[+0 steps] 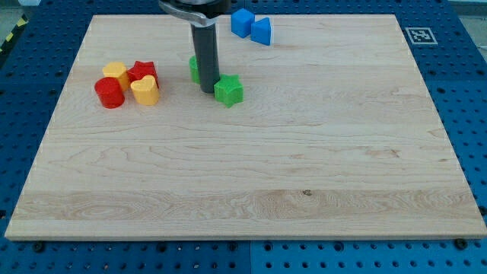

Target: Move the group of blocks a bit right

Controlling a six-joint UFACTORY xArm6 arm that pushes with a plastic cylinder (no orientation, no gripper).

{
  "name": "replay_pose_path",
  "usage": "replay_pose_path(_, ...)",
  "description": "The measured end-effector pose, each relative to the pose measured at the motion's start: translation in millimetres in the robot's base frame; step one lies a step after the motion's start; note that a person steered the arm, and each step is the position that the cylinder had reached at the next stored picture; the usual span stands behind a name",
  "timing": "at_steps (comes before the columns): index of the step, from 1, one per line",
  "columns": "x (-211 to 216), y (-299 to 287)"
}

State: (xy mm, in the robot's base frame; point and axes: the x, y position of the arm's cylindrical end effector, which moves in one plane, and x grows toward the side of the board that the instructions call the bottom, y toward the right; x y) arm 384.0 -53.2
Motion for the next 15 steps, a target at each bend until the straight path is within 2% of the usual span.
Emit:
replay_pose_path(3, -1.6, 19.5)
replay_pose_path(4, 15.4, 14.1)
replay_pose_path(5, 58.0, -10.3)
replay_pose_path(6, 101.9, -50.9)
replay_pose_path(7, 107.5, -126.8)
replay_pose_path(8, 82.2, -207.7)
replay_pose_path(9, 63.9, -251.0)
replay_pose_path(10, 36.9, -251.0)
replay_pose_path(11, -24.3, -243.2)
replay_pose_path(12, -35.7, -239.4)
replay_pose_path(13, -35.7, -230.8)
replay_pose_path(14, -27.7, -181.8)
replay_pose_path(15, 6.3, -146.4)
